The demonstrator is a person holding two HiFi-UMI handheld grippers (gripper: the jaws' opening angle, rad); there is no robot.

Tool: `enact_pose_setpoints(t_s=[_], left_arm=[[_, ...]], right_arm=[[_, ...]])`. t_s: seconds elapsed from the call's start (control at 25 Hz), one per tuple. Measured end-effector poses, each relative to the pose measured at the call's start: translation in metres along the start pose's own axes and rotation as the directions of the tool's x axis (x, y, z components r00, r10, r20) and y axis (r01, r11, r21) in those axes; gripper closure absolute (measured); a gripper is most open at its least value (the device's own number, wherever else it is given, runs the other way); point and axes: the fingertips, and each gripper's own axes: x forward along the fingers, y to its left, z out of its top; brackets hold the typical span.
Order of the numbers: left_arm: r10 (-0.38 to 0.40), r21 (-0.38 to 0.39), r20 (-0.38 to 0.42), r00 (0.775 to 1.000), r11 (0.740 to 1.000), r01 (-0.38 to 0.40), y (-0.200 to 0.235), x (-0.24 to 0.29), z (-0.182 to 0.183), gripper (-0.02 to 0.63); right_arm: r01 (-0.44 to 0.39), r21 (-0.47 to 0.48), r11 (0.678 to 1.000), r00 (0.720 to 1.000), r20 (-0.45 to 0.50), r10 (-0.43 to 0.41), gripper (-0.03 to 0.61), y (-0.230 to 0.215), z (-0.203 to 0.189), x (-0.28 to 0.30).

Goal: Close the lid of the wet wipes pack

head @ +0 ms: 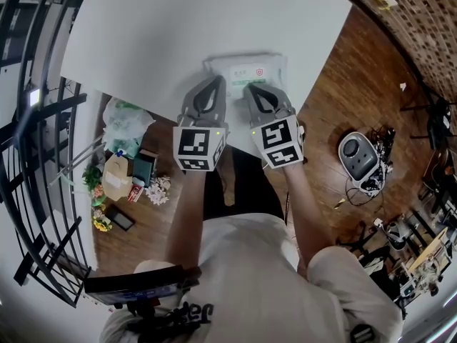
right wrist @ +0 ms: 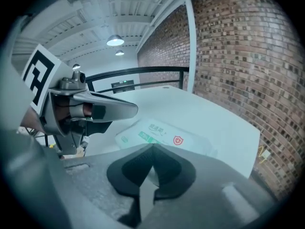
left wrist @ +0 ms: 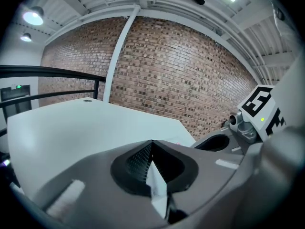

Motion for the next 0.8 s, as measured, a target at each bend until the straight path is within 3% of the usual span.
enact_pose_setpoints(t_s=[0.24, 0.44, 0.6, 0.8], left_arm=[[0.019, -0.014, 0.0, 1.0, 1.0, -0.019, 0.014, 0.0, -0.001, 0.597], [0.017, -0.025, 0.0, 1.0, 1.0, -0.017, 0.018, 0.003, 0.001, 0.597], [0.005, -0.029, 0.002, 1.0, 1.0, -0.005, 0.019, 0.004, 0.004, 0.597], [-0.013, -0.01, 0.024, 1.0, 1.0, 0.013, 0.019, -0.001, 0.023, 0.597]], right_arm=[[0.031, -0.075, 0.997, 0.995, -0.091, -0.038, 0.592, 0.002, -0.003, 0.004], [0.006, -0.064, 0.998, 0.987, -0.158, -0.016, 0.592, 0.001, -0.006, 0.007], [-0.004, -0.064, 0.998, 0.987, -0.162, -0.007, 0.592, 0.003, -0.003, 0.013], [0.083, -0.103, 0.991, 0.99, -0.102, -0.094, 0.592, 0.0, 0.0, 0.015]])
